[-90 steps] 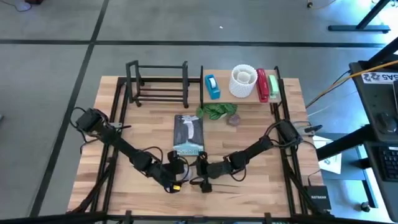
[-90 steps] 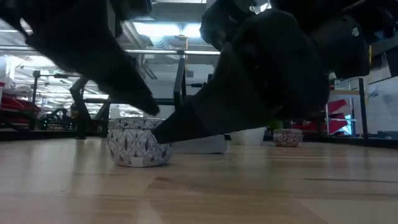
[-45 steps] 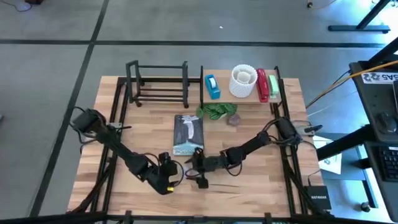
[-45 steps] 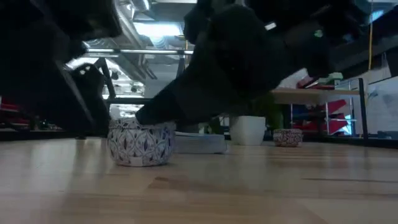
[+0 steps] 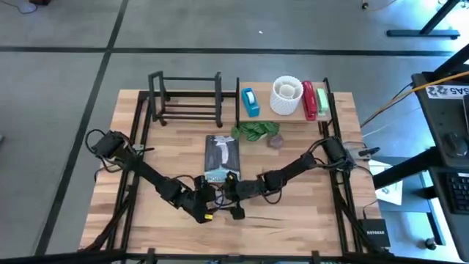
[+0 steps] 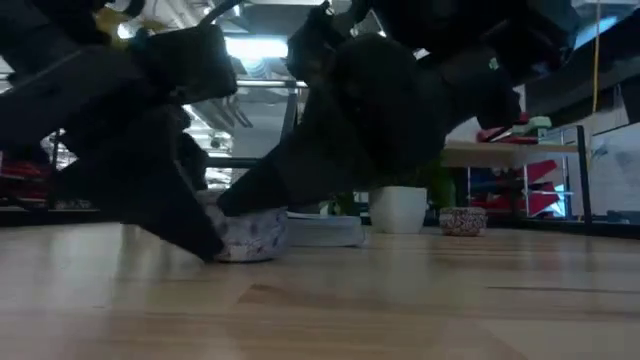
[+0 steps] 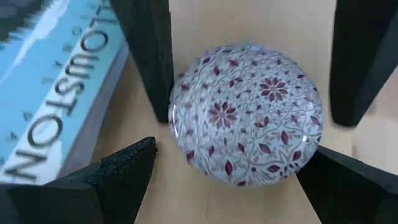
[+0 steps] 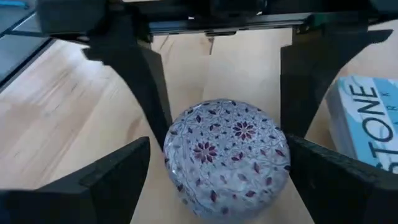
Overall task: Stock shelves
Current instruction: Put the white patterned scented candle below the shelf
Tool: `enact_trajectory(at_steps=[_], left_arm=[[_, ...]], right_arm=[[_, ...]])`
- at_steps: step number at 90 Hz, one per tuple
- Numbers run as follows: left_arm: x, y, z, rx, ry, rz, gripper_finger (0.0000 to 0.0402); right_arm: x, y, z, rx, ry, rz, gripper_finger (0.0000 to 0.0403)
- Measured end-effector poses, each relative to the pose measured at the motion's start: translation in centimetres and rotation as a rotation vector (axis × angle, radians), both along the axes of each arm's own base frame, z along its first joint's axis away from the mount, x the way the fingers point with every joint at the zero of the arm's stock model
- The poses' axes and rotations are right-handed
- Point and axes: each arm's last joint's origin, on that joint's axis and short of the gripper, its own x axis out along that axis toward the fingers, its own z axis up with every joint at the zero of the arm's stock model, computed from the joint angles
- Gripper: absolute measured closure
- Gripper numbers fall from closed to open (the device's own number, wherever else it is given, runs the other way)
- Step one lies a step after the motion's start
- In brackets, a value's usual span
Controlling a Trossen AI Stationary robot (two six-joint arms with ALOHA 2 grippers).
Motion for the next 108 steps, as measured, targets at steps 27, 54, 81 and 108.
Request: enact_trajectory(at_steps=[27, 54, 81, 108], left_arm=[[-0.2, -0.5, 0.0, -0.011, -0.001, -0.037, 0.005], [-2.0, -1.6, -0.4, -0.004, 0.085, -0.019, 0.0051], [-3.5, -2.2, -0.5, 0.029, 0.108, 0.064, 0.0051], [-3.7, -2.2, -0.6, 0.047, 0.094, 0.078, 0.0051]], right_arm=[[1.0, 0.4, -0.7, 0.011, 0.01, 0.009, 0.009], [1.0, 0.5, -0.6, 0.029, 0.011, -0.012, 0.0135], [-0.5, 0.9, 2.0, -0.02, 0.114, -0.08, 0.0135], [-8.4, 4.7, 8.4, -0.135, 0.274, -0.102, 0.0135]])
